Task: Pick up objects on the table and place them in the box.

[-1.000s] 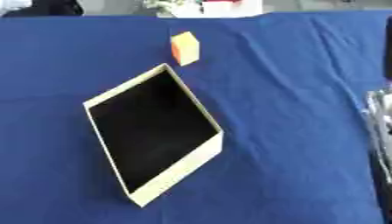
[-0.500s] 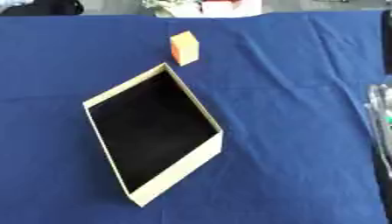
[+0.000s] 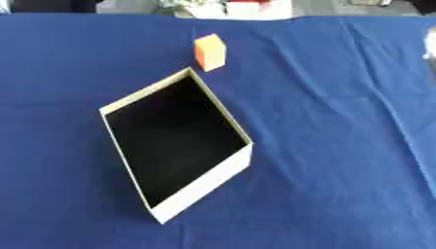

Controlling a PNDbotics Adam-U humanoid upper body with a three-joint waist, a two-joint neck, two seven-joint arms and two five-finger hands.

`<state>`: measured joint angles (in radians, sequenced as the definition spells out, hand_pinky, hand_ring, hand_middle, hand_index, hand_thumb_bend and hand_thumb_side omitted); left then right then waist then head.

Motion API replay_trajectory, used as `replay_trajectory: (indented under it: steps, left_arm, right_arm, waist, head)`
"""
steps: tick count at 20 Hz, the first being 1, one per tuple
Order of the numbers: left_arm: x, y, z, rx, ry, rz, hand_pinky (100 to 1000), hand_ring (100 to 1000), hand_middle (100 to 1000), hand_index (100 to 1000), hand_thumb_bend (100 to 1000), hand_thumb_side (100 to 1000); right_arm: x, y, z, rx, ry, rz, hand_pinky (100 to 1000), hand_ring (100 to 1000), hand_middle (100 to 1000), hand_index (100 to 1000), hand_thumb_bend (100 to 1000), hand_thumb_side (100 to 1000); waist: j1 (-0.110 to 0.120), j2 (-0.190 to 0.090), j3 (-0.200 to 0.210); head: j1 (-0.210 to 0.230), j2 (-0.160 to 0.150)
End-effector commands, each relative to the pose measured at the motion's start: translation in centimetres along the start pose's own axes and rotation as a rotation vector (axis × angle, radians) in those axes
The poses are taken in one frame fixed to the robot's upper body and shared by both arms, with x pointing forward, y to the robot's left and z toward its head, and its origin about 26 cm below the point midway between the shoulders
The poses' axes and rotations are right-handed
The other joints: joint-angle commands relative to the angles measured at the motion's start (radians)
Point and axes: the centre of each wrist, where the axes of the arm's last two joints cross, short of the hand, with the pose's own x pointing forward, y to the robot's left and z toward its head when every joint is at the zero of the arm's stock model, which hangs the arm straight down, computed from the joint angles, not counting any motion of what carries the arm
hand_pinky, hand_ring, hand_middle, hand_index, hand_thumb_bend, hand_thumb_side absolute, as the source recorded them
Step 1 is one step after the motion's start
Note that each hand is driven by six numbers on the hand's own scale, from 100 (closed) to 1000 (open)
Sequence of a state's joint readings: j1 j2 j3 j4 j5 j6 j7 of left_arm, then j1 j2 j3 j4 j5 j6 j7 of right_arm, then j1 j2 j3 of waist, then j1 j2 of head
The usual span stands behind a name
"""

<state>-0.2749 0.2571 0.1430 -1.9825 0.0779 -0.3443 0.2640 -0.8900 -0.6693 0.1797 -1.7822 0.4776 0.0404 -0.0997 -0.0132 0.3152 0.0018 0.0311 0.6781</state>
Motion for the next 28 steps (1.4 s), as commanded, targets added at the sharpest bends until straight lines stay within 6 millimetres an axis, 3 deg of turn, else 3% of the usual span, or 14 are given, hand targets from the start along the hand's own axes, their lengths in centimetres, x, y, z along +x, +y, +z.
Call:
replay_trajectory:
  steps: [1, 2, 5, 6, 17, 23, 24, 26, 27, 28]
  left_arm:
    - [0.6, 0.1, -0.6, -0.019, -0.028, -0.001, 386, 508, 518, 662, 112, 660]
    - [0.6, 0.1, -0.6, -0.019, -0.028, -0.002, 386, 508, 518, 662, 111, 661]
    - [0.6, 0.0, -0.6, -0.035, -0.021, 0.001, 386, 508, 518, 662, 111, 661]
    - [0.6, 0.0, -0.6, -0.036, -0.019, 0.002, 386, 507, 517, 662, 109, 661]
    - [0.6, -0.1, -0.6, -0.063, -0.012, 0.010, 384, 507, 517, 661, 108, 663]
    - [0.7, -0.2, -0.8, -0.079, -0.019, 0.011, 383, 507, 517, 661, 107, 664]
    - [0.7, -0.2, -0.9, -0.081, -0.020, 0.011, 382, 507, 517, 661, 106, 665]
    - [0.7, -0.2, -0.9, -0.085, -0.021, 0.013, 382, 506, 517, 661, 106, 665]
    - [0.7, -0.3, -1.0, -0.087, -0.023, 0.015, 382, 507, 517, 661, 106, 665]
    - [0.8, -0.3, -1.0, -0.087, -0.023, 0.016, 382, 507, 517, 661, 106, 665]
  right_arm:
    - [-0.9, -1.4, -1.5, 0.045, 0.044, 0.078, 837, 857, 726, 798, 100, 966]
    - [-0.9, -1.4, -1.9, 0.056, 0.052, 0.081, 866, 890, 791, 818, 100, 976]
    - [-1.1, -1.4, -3.2, 0.126, 0.082, 0.152, 866, 890, 791, 818, 100, 976]
    - [-1.0, -1.0, -3.7, 0.150, 0.088, 0.166, 878, 910, 830, 825, 100, 1000]
    - [3.2, 6.4, -9.6, 0.368, 0.156, 0.195, 910, 979, 928, 867, 100, 1000]
    - [3.6, 9.3, -11.0, 0.502, 0.125, 0.226, 922, 988, 938, 884, 100, 998]
    - [3.6, 9.8, -11.2, 0.530, 0.115, 0.225, 935, 998, 948, 907, 187, 869]
    - [3.7, 10.7, -11.5, 0.590, 0.097, 0.212, 940, 1000, 948, 913, 225, 805]
    - [3.7, 11.2, -11.5, 0.622, 0.089, 0.203, 948, 1000, 951, 942, 308, 664]
    - [3.6, 11.7, -11.6, 0.652, 0.083, 0.192, 948, 1000, 951, 942, 308, 664]
  waist:
    - [0.003, -0.019, 0.000]
    - [0.003, -0.020, -0.001]
    - [-0.006, -0.029, 0.006]
    - [-0.006, -0.031, 0.007]
    - [-0.006, -0.033, -0.006]
    - [-0.012, -0.024, -0.004]
    - [-0.014, -0.021, -0.003]
    - [-0.015, -0.017, -0.002]
    - [-0.015, -0.015, -0.001]
    - [-0.016, -0.013, 0.000]
  head:
    - [-0.004, 0.007]
    - [-0.003, 0.008]
    - [-0.013, 0.018]
    - [-0.014, 0.019]
    - [-0.022, 0.014]
    - [-0.030, -0.002]
    - [-0.031, -0.005]
    - [-0.032, -0.012]
    - [-0.035, -0.014]
    - [-0.036, -0.016]
